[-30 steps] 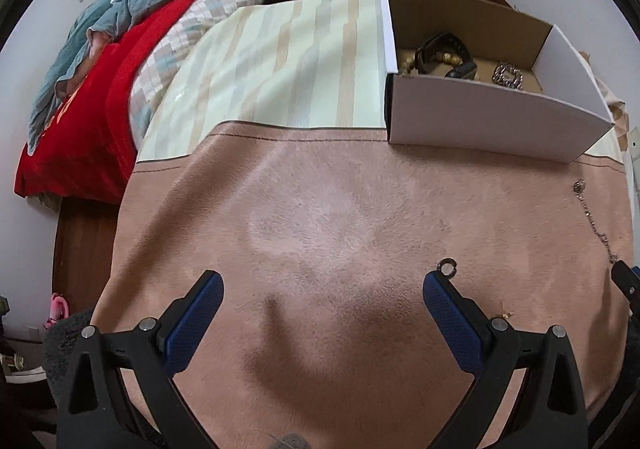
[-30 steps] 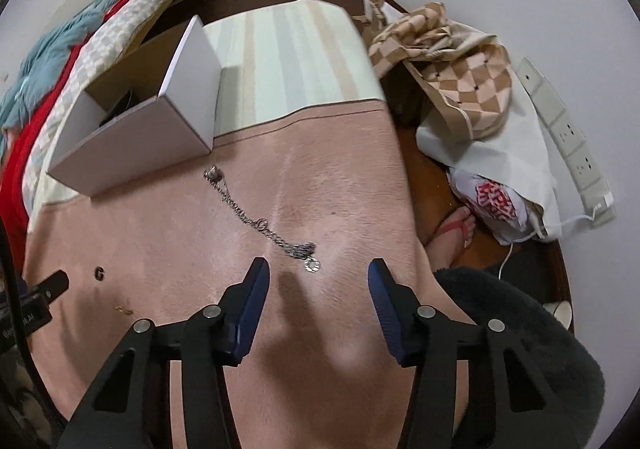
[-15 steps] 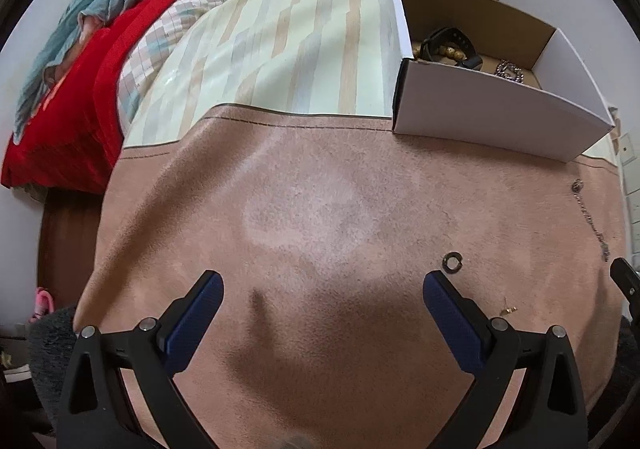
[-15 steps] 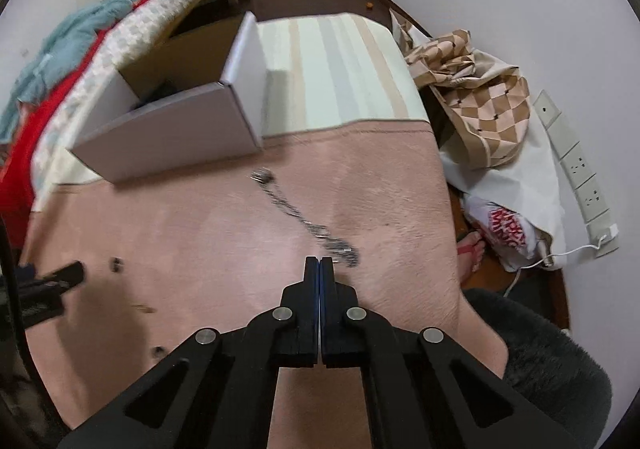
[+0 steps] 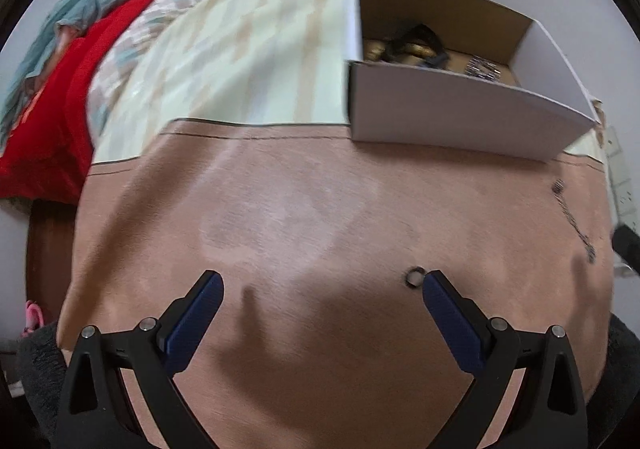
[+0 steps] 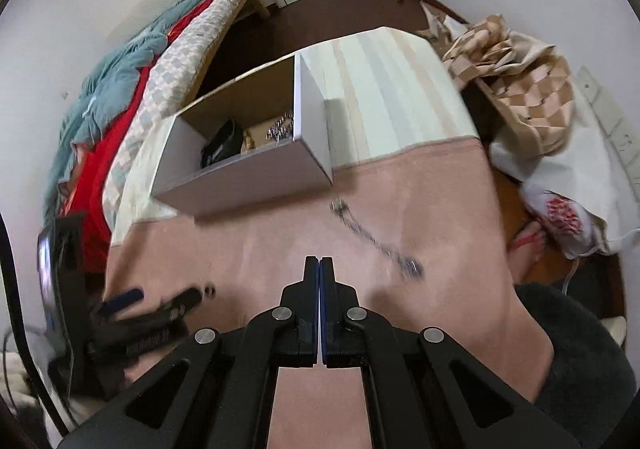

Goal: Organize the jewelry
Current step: 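Grasp a small black ring with left tool while right tool grasps the last silver chain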

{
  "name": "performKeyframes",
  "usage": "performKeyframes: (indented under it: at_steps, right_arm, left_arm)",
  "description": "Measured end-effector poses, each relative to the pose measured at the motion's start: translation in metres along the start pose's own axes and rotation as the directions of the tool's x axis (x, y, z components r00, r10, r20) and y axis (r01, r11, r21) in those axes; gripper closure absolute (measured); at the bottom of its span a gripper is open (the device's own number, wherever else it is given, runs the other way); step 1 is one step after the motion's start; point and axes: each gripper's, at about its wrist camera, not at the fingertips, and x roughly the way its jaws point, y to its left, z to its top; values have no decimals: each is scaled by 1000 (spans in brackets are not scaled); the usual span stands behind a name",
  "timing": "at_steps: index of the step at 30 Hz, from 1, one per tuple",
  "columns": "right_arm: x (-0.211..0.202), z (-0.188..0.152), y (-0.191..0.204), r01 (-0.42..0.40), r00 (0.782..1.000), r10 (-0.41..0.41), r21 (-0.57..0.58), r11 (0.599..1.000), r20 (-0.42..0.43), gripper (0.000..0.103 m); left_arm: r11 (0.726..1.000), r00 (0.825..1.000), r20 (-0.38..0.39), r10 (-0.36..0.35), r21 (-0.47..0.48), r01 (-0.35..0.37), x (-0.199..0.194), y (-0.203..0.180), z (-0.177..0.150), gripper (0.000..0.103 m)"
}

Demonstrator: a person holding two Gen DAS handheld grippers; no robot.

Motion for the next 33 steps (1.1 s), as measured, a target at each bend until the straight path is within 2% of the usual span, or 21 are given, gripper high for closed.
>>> performKeyframes:
  at_steps: [1,3,5,9,10,11,12,19,23,28,31,32,33]
  right_arm:
    - [11,7,1,27,1000,-27,-22,999,-14,96]
    - [28,19,3,33,999,-34,-44,998,-15,68]
    - [45,28,7,59,998,-61,-82,995,-24,65]
    - [72,34,16,114,992,-122,-155,981,-43,66]
    - [72,34,18,131,991,-136,-171,977,-18,70]
    - [74,34,22,166,985,-171,-190,968,-11,86]
    - [74,33,25,195,980,-199,-206,959,4,90]
    - [43,13,15,153,988,-154,-126,980,3,92]
    - [25,-9,4,125,992,-125,-62,990,-7,92]
    - [23,-28,-3,133,990,-135,-41,990,-36,92]
    - [25,-32,-5,140,989,-142,-43,989,-41,92]
    - [25,-31,-5,141,989,-143,-44,989,-41,92]
    - [25,-31,-4,143,989,-145,-48,989,-40,92]
  left_arm:
    - [1000,1000,5,19,-5,-19,1,3,3,2]
    - [999,999,11,41,-12,-40,3,7,8,2]
    - [998,998,13,55,-19,-55,5,10,12,2]
    - [998,998,11,58,-32,-57,8,17,18,2]
    - [998,998,10,56,-29,-55,8,18,18,2]
    - [998,999,8,53,-24,-53,8,18,17,2]
    - [999,999,6,50,-19,-50,8,17,16,2]
    - [999,999,-40,-33,15,33,9,8,-5,2]
    - [997,997,-49,-61,34,62,14,-5,-5,2]
    - [995,994,-62,-88,41,91,23,-18,-4,2]
    - [993,993,-43,-107,53,109,23,-23,-5,12]
    - [991,993,-26,-113,68,114,21,-25,-5,20]
    - [990,993,-13,-117,80,118,20,-26,-4,34]
